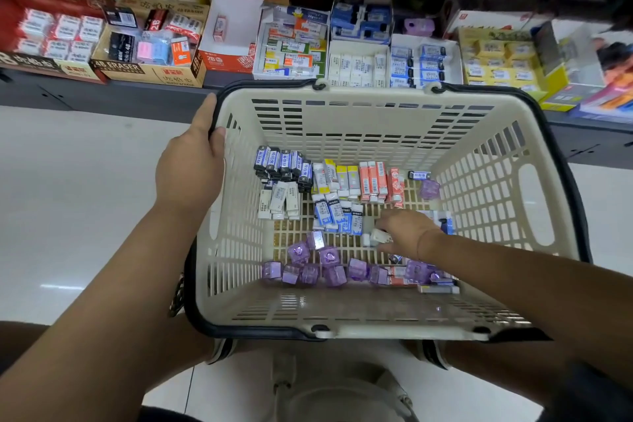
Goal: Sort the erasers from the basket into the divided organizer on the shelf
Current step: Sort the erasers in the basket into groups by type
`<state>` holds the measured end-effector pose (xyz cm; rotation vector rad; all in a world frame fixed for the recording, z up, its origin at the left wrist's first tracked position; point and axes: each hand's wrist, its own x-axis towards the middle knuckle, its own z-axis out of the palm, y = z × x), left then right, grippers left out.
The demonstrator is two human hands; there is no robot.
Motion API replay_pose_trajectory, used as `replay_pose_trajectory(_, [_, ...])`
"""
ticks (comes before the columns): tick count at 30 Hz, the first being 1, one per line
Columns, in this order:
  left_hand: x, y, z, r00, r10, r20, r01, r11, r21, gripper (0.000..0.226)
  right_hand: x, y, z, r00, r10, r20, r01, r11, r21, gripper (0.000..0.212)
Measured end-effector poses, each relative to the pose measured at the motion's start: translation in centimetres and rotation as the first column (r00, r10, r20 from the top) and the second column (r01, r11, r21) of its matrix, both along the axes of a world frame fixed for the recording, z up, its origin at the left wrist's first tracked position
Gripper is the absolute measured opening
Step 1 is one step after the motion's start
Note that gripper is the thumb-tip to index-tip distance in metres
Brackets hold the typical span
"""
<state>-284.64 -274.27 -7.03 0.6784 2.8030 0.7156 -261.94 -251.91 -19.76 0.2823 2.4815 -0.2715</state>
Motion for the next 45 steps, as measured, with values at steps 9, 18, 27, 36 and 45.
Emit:
replay_pose_trajectory(9, [-0.1,-0.1,-0.2,1.000,0.001,-0.014,-0.001,1.000,0.008,0.049,-6.8,0.3,2.8,0.465,-0.885,-0.001,0.798,0.420,-0.432,0.040])
replay_pose_trajectory(18, [-0.2,-0.1,-0.3,1.000,0.001,-0.002,-0.001,1.000,0.016,0.049,-10.4,-1.9,2.4,0.486,-0.872,-0.055,0.798,0.469,-0.379,0.051])
replay_pose_trajectory(27, [-0.2,-0.1,-0.1,1.000,0.000,-0.013,0.000,1.000,0.023,0.049,-13.5,-10.8,3.5,0.547,-0.834,0.075,0.662,0.376,-0.648,0.037])
replay_pose_trajectory(36, [-0.3,-0.1,-0.1,1.000,-0.005,-0.008,0.006,1.000,0.023,0.049,-14.0,-12.1,1.4,0.566,-0.820,-0.083,0.601,0.479,-0.639,0.021])
replay_pose_trajectory(45, [0.0,0.2,-0.1,0.959,-0.037,-0.282,-0.006,0.989,-0.150,0.048,-8.1,-3.4,4.4,0.769,-0.615,0.173,0.550,0.501,-0.668,0.012])
